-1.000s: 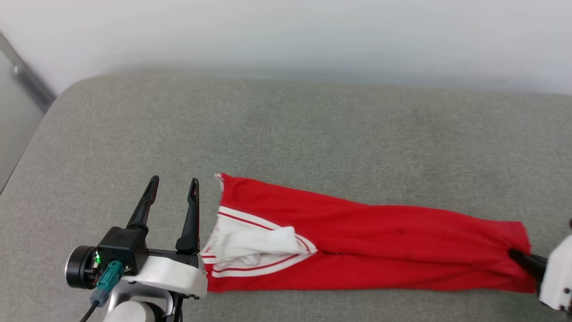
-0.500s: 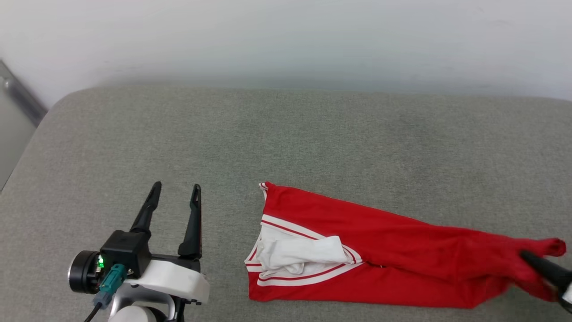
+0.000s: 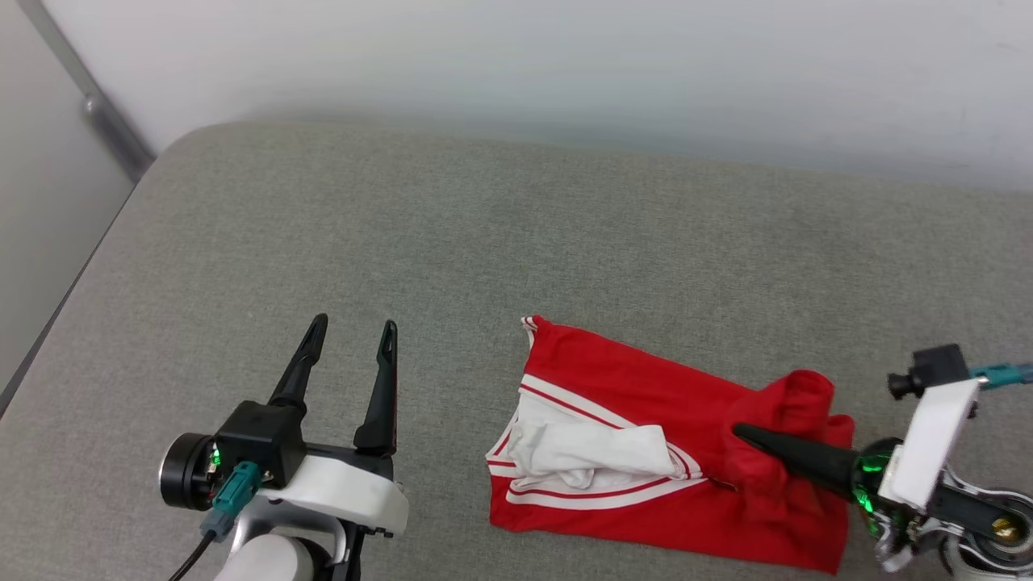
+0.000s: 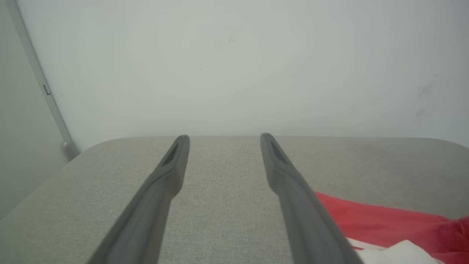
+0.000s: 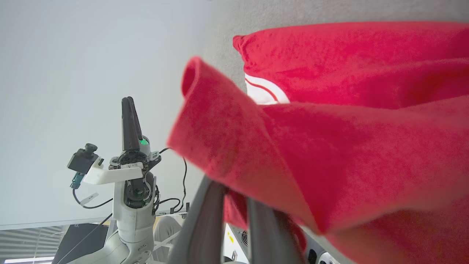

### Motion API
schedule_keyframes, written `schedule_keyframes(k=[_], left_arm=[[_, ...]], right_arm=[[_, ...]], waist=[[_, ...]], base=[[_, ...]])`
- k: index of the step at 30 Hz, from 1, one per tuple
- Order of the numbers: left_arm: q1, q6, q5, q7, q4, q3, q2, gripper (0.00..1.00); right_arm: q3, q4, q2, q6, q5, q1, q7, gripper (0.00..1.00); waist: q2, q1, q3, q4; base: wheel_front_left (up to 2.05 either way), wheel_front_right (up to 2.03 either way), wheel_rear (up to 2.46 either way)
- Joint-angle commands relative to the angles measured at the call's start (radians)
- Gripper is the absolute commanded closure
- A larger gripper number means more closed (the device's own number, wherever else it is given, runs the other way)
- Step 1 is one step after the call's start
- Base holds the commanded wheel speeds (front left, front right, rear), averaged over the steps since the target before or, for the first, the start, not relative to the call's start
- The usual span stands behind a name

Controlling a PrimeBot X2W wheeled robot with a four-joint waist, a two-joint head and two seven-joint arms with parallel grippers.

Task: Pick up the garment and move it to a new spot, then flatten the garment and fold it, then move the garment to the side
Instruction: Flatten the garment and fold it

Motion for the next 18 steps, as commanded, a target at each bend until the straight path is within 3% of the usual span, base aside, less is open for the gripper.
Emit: schedule_keyframes(k=[1, 10, 17, 18], left_arm=[[-0.018, -0.006, 0.003, -0.005, 0.004, -0.004, -0.010, 0.00], [-0.090, -0.037, 0.010, -0.029, 0.050, -0.032, -0.072, 0.00], [-0.129, -0.059, 0.017, -0.045, 0.088, -0.027, -0.108, 0.00], [-0.132, -0.062, 0.018, -0.046, 0.094, -0.024, -0.111, 0.00]], right_arm=[[0.042, 0.016, 0.003, 0.000, 0.023, -0.020, -0.029, 1.00], [0.313, 0.125, 0.003, 0.000, 0.058, -0.132, -0.210, 1.00], [0.408, 0.219, 0.003, 0.000, -0.040, -0.212, -0.376, 1.00], [0.421, 0.232, 0.003, 0.000, -0.044, -0.220, -0.387, 0.73]], waist=[[0.0000, 0.0000, 0.017, 0.023], [0.0000, 0.0000, 0.094, 0.099], [0.0000, 0.0000, 0.151, 0.121], [0.0000, 0.0000, 0.155, 0.121]], base=[[0.00, 0.00, 0.00], [0.00, 0.00, 0.00], [0.00, 0.00, 0.00], [0.00, 0.00, 0.00]])
